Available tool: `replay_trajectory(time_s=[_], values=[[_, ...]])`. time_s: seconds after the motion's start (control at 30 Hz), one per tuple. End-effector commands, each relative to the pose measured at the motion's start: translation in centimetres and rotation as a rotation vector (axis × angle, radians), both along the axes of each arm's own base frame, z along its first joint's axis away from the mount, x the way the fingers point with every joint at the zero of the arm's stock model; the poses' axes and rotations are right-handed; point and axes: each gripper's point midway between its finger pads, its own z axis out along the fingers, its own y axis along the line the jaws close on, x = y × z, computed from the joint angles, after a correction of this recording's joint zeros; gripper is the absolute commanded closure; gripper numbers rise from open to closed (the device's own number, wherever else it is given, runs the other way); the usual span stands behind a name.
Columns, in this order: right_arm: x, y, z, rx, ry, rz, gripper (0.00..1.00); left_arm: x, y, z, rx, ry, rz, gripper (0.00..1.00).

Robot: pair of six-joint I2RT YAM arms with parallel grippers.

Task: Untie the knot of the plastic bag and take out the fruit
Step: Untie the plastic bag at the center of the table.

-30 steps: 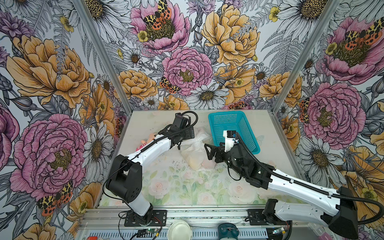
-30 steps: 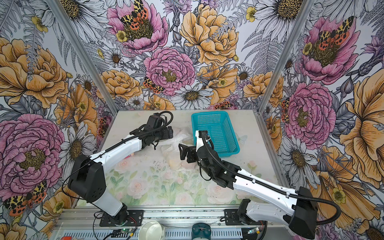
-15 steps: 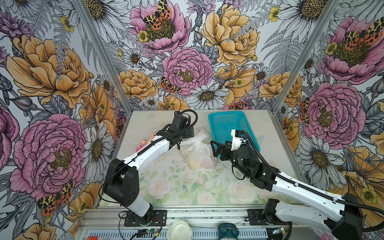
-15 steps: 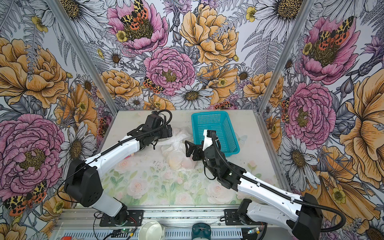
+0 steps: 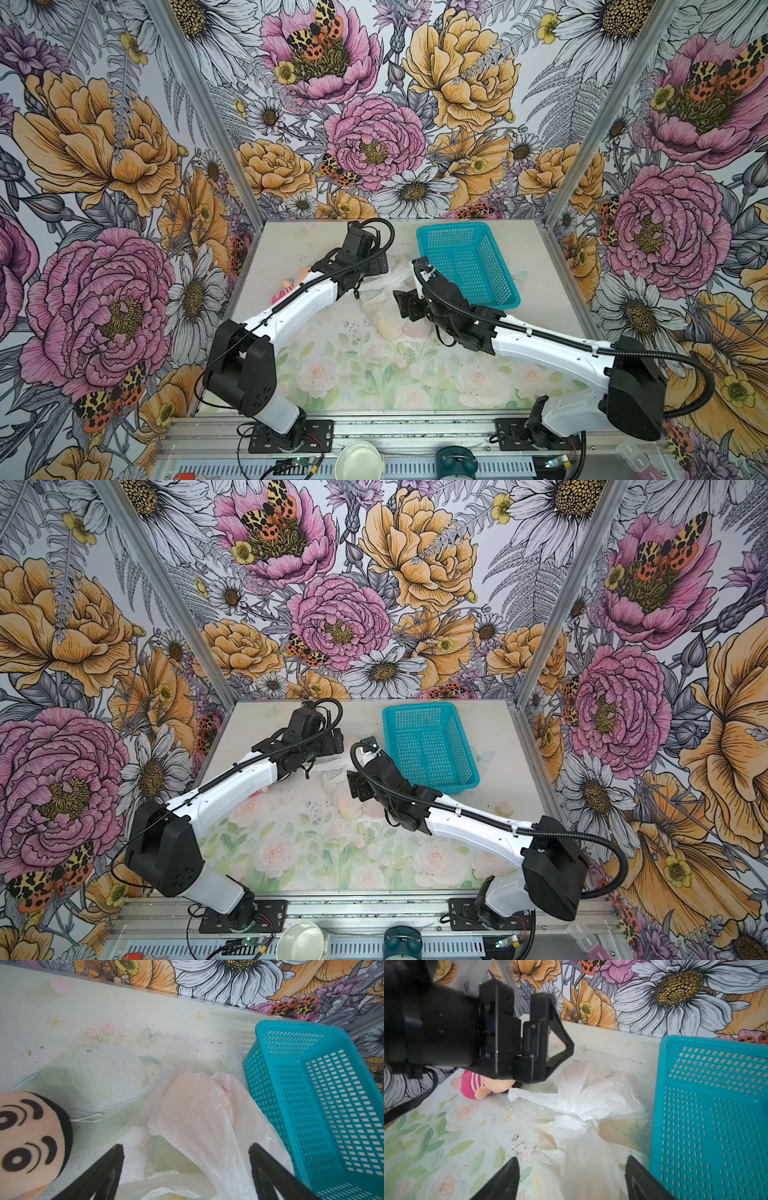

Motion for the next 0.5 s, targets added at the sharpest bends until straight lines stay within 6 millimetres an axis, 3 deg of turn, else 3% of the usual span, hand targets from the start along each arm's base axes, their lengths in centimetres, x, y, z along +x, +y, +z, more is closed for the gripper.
replay_trajectory(time_s=[0.0, 0.17, 0.3, 0.47], values=[[-0.2, 1.8, -0.9, -0.077, 0.031, 0.046, 0.19, 0.7, -1.3, 0.4, -0.030, -0.005, -0.036, 0.05], [0.1, 2.9, -3.0, -0.127, 0.052, 0.035, 0.28, 1.3, -2.1, -0.6, -0.055, 0.026, -0.054, 0.05], [0.7, 1.7, -4.3, -0.166, 0.047, -0.037, 0.33, 1.7, -2.7, -1.4, -0.072, 0.044, -0.062, 0.05], [0.6, 0.3, -4.9, -0.170, 0.047, -0.108, 0.47, 1.9, -3.3, -2.6, -0.085, 0.074, -0.069, 0.05]])
